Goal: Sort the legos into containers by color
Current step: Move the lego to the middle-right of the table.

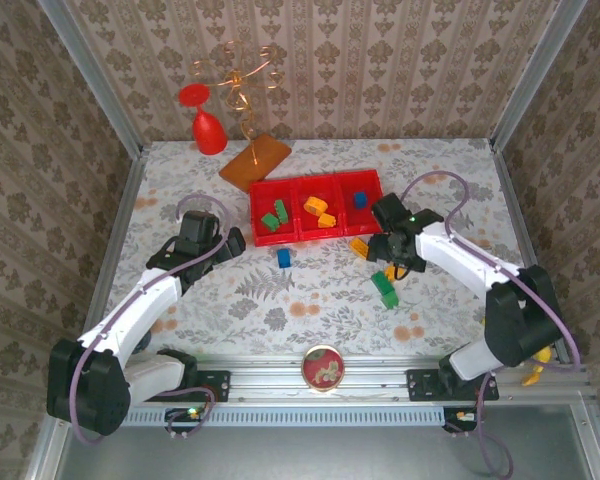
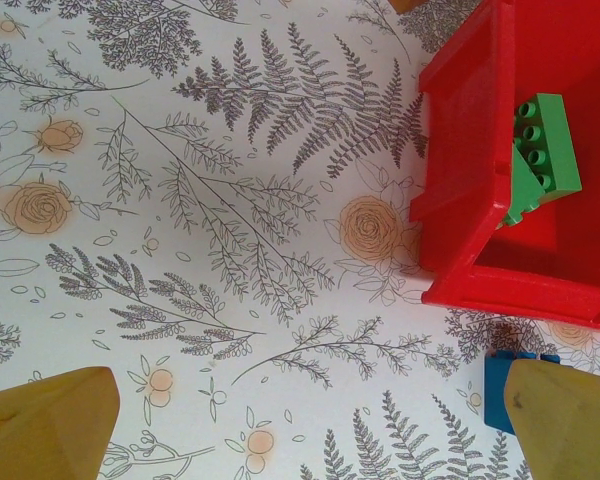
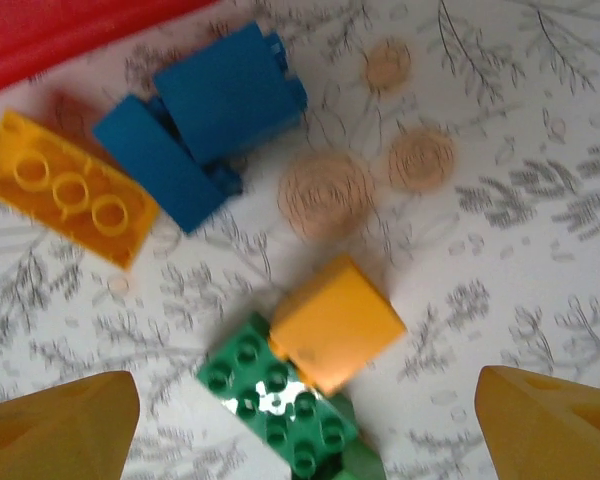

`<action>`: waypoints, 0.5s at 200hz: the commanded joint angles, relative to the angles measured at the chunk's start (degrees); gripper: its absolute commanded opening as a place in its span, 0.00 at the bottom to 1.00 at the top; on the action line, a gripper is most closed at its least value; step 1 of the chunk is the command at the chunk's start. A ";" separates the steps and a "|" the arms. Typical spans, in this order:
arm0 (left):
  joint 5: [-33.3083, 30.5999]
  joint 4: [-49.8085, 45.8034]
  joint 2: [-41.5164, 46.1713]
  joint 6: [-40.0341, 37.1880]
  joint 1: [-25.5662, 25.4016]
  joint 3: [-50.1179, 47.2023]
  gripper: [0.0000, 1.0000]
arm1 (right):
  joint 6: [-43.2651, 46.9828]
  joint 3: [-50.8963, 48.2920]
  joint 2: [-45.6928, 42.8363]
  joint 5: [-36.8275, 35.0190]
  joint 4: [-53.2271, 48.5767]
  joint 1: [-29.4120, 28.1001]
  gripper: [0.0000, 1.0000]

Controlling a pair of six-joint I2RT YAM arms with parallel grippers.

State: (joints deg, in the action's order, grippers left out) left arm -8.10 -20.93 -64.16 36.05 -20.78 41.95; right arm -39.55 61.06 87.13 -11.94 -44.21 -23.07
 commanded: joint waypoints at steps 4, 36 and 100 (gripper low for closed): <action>0.62 0.35 -0.83 0.25 0.56 -0.47 1.00 | 1.88 2.20 2.67 0.45 2.87 1.57 0.91; 0.56 0.36 -1.19 0.25 0.56 -0.12 1.00 | 3.13 4.18 6.85 1.02 4.73 3.18 0.94; 0.62 0.35 -1.58 0.33 0.56 0.15 1.00 | 4.39 6.00 11.13 1.66 7.54 4.96 0.95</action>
State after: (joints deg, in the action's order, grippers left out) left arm -7.84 -20.93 -65.32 36.05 -20.53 41.95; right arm -36.14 65.56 97.21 -11.05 -37.91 -18.63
